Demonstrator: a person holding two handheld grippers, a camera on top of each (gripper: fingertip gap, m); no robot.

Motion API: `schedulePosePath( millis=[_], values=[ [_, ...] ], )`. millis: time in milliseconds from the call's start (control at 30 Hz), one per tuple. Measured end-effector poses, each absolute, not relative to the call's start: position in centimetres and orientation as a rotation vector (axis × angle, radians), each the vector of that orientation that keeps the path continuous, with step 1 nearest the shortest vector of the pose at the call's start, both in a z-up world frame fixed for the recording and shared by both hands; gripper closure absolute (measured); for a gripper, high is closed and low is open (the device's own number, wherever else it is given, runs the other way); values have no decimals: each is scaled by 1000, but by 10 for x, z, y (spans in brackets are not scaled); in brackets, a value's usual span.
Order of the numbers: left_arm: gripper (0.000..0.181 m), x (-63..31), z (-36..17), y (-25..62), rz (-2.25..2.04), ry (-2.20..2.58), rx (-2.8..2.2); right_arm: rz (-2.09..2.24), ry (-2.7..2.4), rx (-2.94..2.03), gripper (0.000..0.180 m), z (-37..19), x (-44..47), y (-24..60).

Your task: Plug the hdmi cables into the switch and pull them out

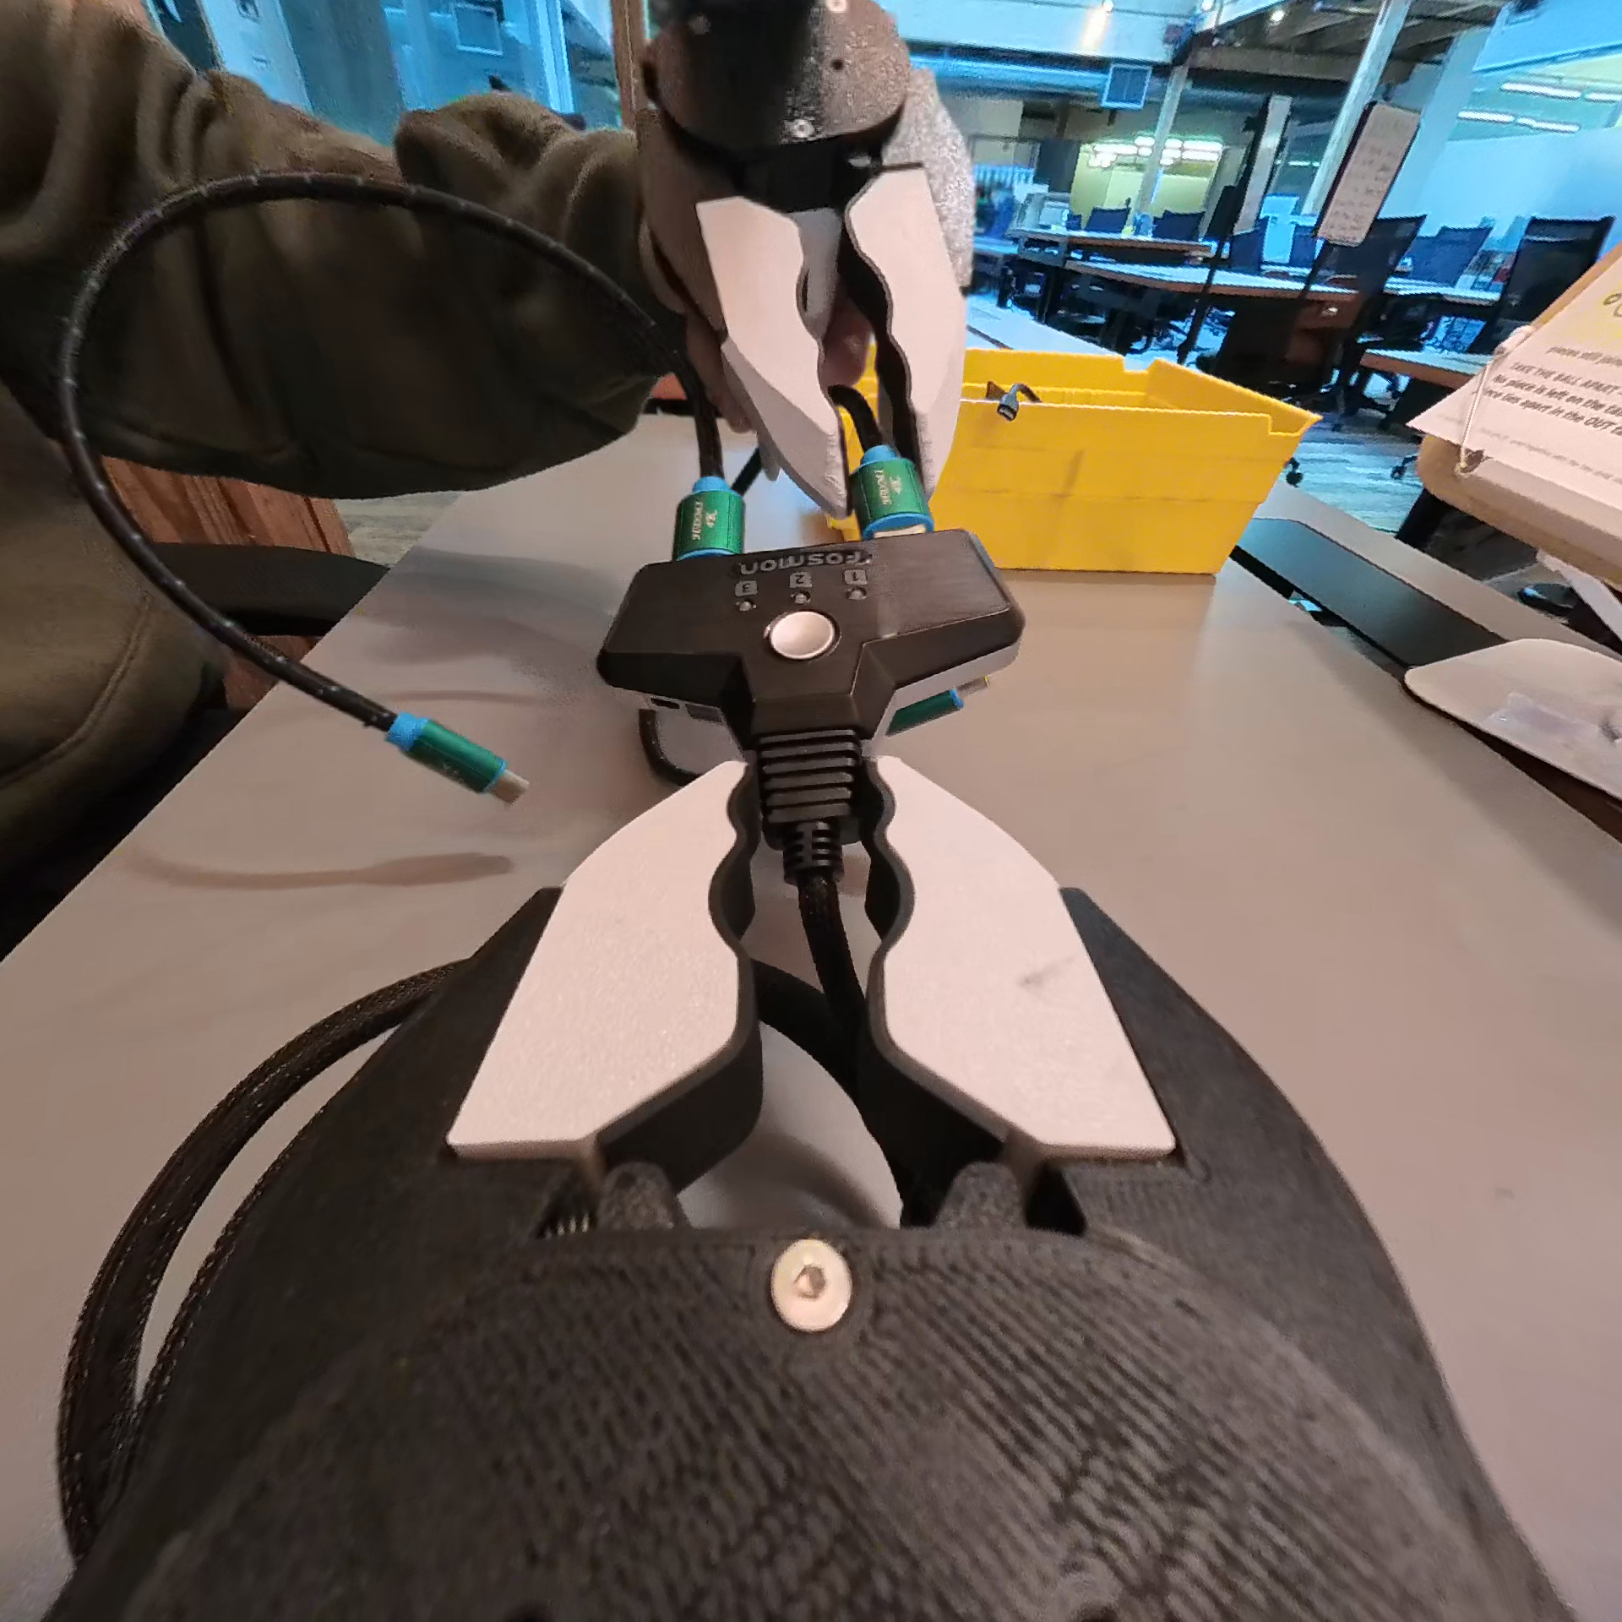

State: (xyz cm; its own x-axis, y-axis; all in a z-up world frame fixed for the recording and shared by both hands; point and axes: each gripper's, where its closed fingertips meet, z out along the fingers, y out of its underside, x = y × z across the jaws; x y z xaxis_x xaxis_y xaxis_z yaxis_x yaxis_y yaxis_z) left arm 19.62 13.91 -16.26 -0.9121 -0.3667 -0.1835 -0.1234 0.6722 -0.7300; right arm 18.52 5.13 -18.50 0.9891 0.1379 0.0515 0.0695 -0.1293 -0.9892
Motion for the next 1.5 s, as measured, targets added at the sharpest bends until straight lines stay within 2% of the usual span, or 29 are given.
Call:
schedulePosePath(
  millis=[400, 533, 667, 1167, 1500],
  values=[
    [162, 199, -178, 144, -819, 2638, -242, 65, -210, -1765, 157, -194, 178, 55],
    [162, 202, -170, 139, -964, 2623, -322, 57, -204, -1756, 157, -193, 179, 55],
    [162, 200, -169, 143, -862, 2636, -260, 34, -189, -1747, 158, -191, 182, 55],
    [162, 201, -166, 146, -1091, 2571, -628, -52, -140, -1759, 157, -193, 193, 61],
    [162, 188, -174, 150, -907, 2677, -274, 2, -223, -1804, 158, -200, 182, 63]
  ],
)
